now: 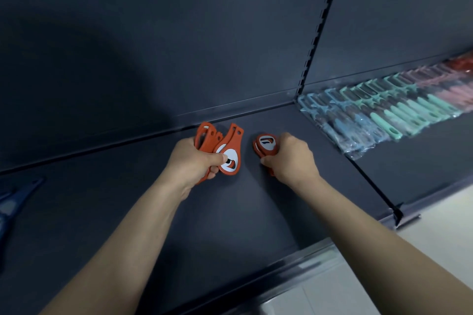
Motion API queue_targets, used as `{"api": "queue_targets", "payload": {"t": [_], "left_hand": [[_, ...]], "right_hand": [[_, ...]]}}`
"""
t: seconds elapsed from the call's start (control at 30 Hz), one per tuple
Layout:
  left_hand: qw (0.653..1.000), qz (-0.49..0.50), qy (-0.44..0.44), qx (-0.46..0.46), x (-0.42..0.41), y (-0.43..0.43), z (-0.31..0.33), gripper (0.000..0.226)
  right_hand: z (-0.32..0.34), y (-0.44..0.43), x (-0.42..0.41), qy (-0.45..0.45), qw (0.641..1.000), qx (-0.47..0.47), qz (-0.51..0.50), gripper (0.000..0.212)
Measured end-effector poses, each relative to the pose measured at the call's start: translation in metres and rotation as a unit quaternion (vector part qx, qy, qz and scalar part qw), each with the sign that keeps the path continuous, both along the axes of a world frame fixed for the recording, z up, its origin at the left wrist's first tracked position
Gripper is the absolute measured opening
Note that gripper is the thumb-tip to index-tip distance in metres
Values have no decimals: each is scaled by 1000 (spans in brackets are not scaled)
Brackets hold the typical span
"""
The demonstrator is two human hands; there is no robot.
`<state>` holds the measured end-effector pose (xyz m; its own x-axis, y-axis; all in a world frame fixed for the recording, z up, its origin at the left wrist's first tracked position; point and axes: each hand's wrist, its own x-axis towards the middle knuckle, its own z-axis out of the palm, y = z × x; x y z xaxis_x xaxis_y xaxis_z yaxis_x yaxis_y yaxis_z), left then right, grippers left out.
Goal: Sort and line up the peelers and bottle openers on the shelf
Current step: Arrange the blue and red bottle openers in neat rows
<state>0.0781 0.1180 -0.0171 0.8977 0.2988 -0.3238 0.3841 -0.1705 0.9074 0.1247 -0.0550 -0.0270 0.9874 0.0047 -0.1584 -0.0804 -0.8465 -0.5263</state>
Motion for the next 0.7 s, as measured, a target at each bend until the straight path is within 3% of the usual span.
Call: {"api": "queue_targets", "payload": {"t": [0.13,0.33,0.7], "left_hand": [[1000,3,-1,7,0,3,-3,14],[999,31,-4,14,2,10,-5,14],[999,48,-11,18,8,13,-4,15]], "right_hand": [[-7,7,-6,-70,996,-57,15,15],[-15,18,12,-125,991,-32,33,9],[-20,42,50,-135,989,13,62,15]]}}
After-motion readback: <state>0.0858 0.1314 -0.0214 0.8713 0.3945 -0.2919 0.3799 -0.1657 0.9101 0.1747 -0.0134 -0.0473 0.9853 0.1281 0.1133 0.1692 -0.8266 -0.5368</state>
